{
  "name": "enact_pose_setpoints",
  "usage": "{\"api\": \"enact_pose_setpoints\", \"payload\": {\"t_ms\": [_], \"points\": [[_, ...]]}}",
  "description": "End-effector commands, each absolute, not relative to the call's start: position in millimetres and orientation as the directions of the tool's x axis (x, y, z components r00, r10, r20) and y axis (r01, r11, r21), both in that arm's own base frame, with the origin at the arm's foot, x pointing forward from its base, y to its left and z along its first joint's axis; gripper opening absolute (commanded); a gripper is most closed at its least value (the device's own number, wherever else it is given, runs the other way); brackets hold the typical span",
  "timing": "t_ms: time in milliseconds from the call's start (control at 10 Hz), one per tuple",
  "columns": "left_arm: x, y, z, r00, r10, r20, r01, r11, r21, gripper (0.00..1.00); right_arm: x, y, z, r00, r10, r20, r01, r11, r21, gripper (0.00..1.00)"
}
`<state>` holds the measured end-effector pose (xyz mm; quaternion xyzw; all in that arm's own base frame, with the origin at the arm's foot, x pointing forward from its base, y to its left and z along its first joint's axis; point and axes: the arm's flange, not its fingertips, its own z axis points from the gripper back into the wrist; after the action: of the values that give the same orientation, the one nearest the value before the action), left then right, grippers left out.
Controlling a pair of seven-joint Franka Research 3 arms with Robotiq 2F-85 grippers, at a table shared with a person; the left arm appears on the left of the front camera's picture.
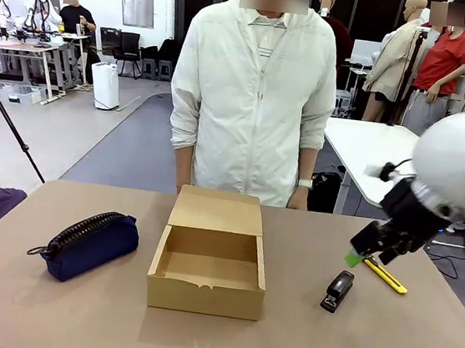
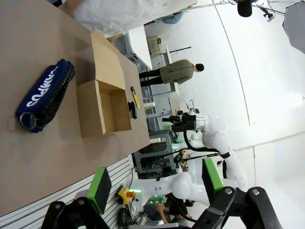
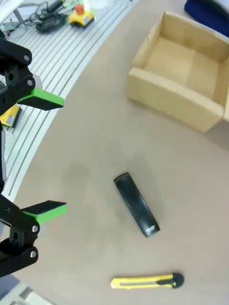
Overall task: Pack the items into the box.
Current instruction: Pick up the item specified by the human and place it in the Mailer Box.
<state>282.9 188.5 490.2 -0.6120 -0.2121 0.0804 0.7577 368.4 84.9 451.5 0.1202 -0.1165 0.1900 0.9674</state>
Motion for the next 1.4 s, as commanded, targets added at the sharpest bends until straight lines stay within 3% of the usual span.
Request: {"api": "enact_pose_setpoints", "payload": {"t_ms": [0, 100, 400, 1200, 1300], "points": [[283, 189, 492, 0.891, 0.386, 0.240, 0.163, 0.221, -0.962, 1.00, 416, 114, 431, 0.946, 0.289, 0.146, -0.301, 0.951, 0.068, 1.00], [283, 189, 492, 0.891, 0.386, 0.240, 0.163, 0.221, -0.962, 1.00, 435, 122, 413, 0.955, 0.274, 0.116, -0.276, 0.961, 0.000, 1.00], [283, 189, 492, 0.891, 0.386, 0.240, 0.163, 0.221, -0.962, 1.00, 460, 120, 374, 0.979, 0.190, 0.069, -0.192, 0.981, 0.022, 1.00], [283, 189, 492, 0.891, 0.386, 0.240, 0.163, 0.221, -0.962, 1.00, 455, 120, 367, 0.969, 0.238, 0.070, -0.242, 0.969, 0.050, 1.00], [283, 189, 492, 0.891, 0.386, 0.240, 0.163, 0.221, -0.962, 1.00, 463, 120, 365, 0.998, 0.055, 0.040, -0.058, 0.994, 0.087, 1.00]]}}
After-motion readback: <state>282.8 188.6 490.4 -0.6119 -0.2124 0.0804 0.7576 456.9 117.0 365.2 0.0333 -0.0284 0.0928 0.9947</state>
